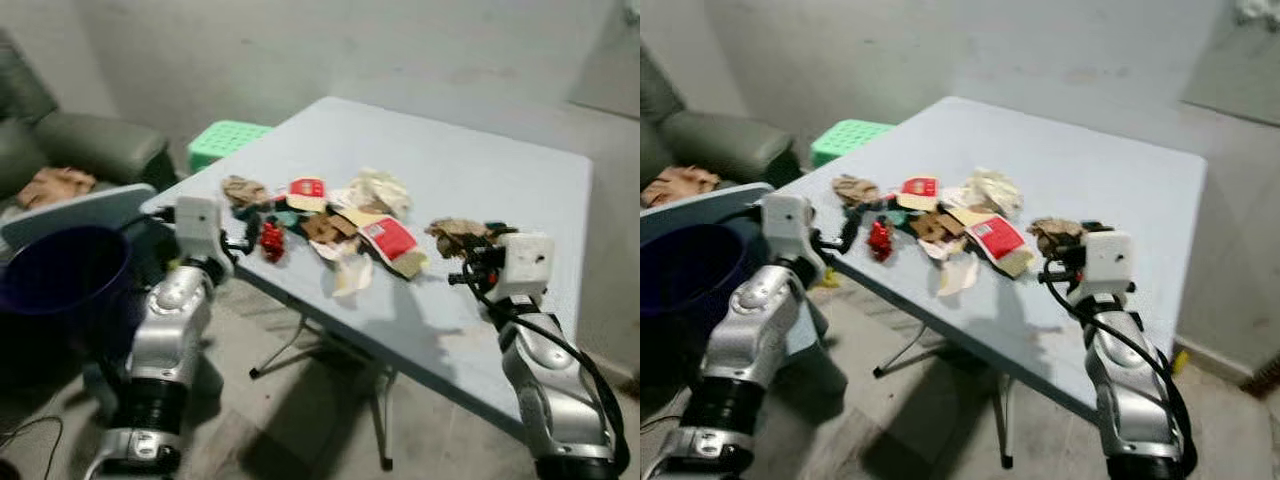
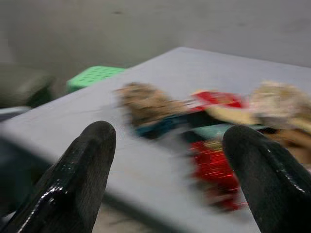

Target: Picking trash to rubbish bin

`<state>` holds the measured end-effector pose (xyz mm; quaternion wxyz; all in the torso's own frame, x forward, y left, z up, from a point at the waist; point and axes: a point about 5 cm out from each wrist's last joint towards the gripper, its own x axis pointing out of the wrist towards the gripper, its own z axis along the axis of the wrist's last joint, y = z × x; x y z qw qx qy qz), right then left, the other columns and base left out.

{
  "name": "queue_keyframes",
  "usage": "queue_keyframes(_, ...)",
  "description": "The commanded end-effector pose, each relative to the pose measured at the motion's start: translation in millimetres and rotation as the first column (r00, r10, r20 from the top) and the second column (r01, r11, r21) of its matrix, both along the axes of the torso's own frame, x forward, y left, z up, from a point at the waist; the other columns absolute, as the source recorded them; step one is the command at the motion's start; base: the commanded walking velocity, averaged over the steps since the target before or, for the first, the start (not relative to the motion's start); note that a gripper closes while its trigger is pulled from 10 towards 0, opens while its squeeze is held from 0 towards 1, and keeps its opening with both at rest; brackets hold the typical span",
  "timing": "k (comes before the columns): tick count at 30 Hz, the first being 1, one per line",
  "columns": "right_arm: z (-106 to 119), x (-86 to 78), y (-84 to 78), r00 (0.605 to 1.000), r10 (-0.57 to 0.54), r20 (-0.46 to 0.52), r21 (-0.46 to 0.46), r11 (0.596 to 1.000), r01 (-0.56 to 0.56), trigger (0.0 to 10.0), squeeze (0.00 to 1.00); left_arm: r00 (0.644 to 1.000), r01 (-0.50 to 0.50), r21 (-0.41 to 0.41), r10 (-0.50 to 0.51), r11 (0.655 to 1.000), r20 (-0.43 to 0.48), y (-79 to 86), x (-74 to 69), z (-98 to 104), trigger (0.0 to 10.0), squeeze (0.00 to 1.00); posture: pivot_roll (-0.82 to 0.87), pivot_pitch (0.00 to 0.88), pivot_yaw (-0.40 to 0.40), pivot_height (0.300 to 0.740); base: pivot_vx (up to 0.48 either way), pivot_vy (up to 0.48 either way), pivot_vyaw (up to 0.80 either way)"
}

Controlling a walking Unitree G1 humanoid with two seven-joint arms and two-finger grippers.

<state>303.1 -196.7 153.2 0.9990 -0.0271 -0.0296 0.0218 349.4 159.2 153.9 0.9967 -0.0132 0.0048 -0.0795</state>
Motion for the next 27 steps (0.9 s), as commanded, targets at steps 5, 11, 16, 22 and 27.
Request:
queue_keyframes(5, 2.3, 1.6, 3.5, 1.000, 0.021, 0.006, -0.007, 1.000, -0.021, 10.0, 0.00, 1.000, -0.004, -0.010, 0.004, 1.000, 0.018, 1.8, 1.9, 6.4, 10.0, 0.00, -0.05, 0.000, -0.027, 0.740, 0.000, 0.000, 0.80)
queue_keyframes(11, 2.4, 1.9, 2.4, 1.000, 0.020, 0.007, -0.007, 1.000, -0.020, 10.0, 0.00, 1.000, -0.009, -0.005, 0.009, 1.000, 0.018, 1.4, 2.5, 6.4, 10.0, 0.00, -0.06, 0.000, -0.026, 0.740, 0.000, 0.000, 0.80)
queue_keyframes(16, 2.5, 2.3, 2.8, 1.000, 0.022, 0.008, -0.009, 1.000, -0.022, 10.0, 0.00, 1.000, -0.007, 0.003, 0.007, 1.000, 0.021, 1.2, 3.1, 6.8, 10.0, 0.00, -0.06, 0.000, -0.025, 0.740, 0.000, 0.000, 0.80)
queue_keyframes(22, 2.7, 1.5, 3.1, 1.000, 0.027, 0.009, -0.013, 1.000, -0.027, 10.0, 0.00, 1.000, -0.009, 0.006, 0.009, 1.000, 0.022, 1.3, 5.1, 8.0, 10.0, 0.00, -0.06, 0.000, -0.025, 0.740, 0.000, 0.000, 0.80)
queue_keyframes(27, 2.4, 1.2, 2.6, 1.000, 0.029, 0.008, -0.015, 0.999, -0.029, 10.0, 0.00, 1.000, -0.016, 0.008, 0.016, 1.000, 0.016, 1.1, 5.3, 7.4, 10.0, 0.00, -0.06, 0.000, -0.023, 0.740, 0.000, 0.000, 0.80)
